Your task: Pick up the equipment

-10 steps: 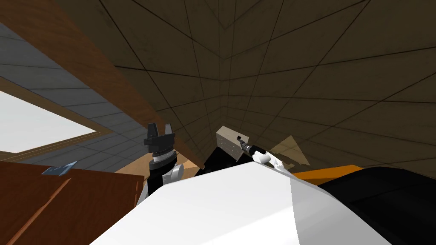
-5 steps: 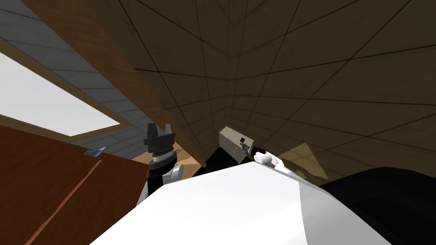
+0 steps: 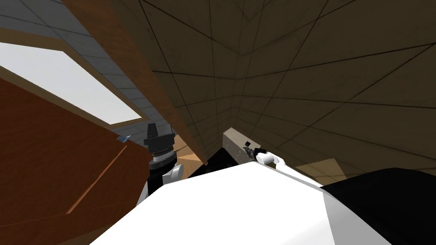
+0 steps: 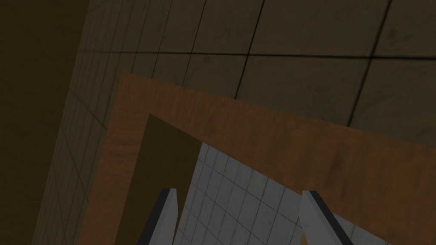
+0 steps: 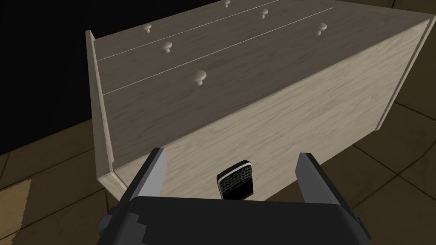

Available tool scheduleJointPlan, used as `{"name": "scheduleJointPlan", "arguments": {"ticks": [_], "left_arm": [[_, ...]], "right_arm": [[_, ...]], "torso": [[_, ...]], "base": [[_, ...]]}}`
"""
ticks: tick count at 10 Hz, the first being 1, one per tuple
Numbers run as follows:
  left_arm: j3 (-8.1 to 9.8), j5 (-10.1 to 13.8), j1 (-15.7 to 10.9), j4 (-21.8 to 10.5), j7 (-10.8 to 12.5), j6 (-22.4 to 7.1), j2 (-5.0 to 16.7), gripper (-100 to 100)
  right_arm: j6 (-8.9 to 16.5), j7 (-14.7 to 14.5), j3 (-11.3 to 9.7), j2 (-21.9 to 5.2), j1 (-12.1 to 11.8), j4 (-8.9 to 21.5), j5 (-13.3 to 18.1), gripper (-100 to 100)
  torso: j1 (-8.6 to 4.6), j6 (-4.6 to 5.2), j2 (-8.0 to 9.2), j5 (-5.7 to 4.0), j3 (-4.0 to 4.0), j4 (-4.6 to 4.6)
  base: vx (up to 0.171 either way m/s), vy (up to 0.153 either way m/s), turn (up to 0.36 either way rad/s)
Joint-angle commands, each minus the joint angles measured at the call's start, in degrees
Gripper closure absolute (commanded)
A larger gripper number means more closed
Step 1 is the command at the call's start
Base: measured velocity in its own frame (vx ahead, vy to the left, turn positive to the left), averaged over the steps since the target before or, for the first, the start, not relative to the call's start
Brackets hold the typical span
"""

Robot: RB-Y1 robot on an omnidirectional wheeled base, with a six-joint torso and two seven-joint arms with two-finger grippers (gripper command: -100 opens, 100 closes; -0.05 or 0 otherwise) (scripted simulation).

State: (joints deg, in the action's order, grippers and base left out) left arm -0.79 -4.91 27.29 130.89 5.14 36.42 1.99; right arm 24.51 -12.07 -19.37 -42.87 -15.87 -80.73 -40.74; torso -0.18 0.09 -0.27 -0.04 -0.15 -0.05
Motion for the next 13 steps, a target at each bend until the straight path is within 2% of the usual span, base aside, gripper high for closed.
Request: {"name": "scheduleJointPlan", "arguments": {"ticks": [1, 2, 4, 5, 6, 7, 12, 13], "left_arm": [[0.0, 0.0, 0.0, 0.0, 0.0, 0.0, 0.0, 0], [-0.01, 0.0, 0.0, 0.0, 0.0, 0.0, 0.0, 0], [0.0, 0.0, 0.0, 0.0, 0.0, 0.0, 0.0, 0], [0.0, 0.0, 0.0, 0.0, 0.0, 0.0, 0.0, 0], [0.0, 0.0, 0.0, 0.0, 0.0, 0.0, 0.0, 0], [0.0, 0.0, 0.0, 0.0, 0.0, 0.0, 0.0, 0], [0.0, 0.0, 0.0, 0.0, 0.0, 0.0, 0.0, 0], [0.01, 0.0, 0.0, 0.0, 0.0, 0.0, 0.0, 0]], "right_arm": [[1.6, -0.2, -1.4, -1.3, 0.7, 2.7, -0.9, -100], [1.6, -0.2, -1.4, -1.3, 0.7, 2.7, -0.9, -100], [3.1, -0.9, -4.4, -3.5, 2.2, 7.1, -3.4, -100], [3.1, -0.9, -4.4, -3.5, 2.2, 7.7, -3.4, -100], [3.7, -1.2, -5.9, -4.5, 2.9, 9.4, -4.5, -100], [3.7, -1.2, -5.9, -4.5, 2.9, 10.1, -4.5, -100], [5.0, -2.2, -12.8, -7.9, 5.9, 19.9, -9.0, -100], [5.0, -2.2, -12.8, -7.9, 5.9, 20.2, -9.0, -100]], "torso": [[0.0, 0.0, 0.0, 0.0, 0.0, 0.0], [0.01, -0.05, -0.01, 0.0, 0.0, 0.0], [0.01, -0.04, 0.0, 0.01, 0.0, 0.01], [-0.05, -0.06, -0.08, -0.01, -0.04, -0.01], [-0.05, 0.01, -0.05, -0.01, -0.03, -0.01], [-0.05, -0.03, -0.04, -0.01, -0.02, 0.0], [-0.15, -0.03, -0.15, -0.03, -0.08, -0.02], [-0.13, 0.0, -0.15, -0.03, -0.08, -0.03]], "base": [[0.029, -0.029, 0.263], [0.022, -0.031, 0.156], [0.038, -0.044, 0.328], [0.035, -0.055, 0.164], [0.03, -0.051, 0.218], [0.024, -0.039, 0.13], [0.045, -0.07, 0.308], [0.03, -0.058, 0.047]]}}
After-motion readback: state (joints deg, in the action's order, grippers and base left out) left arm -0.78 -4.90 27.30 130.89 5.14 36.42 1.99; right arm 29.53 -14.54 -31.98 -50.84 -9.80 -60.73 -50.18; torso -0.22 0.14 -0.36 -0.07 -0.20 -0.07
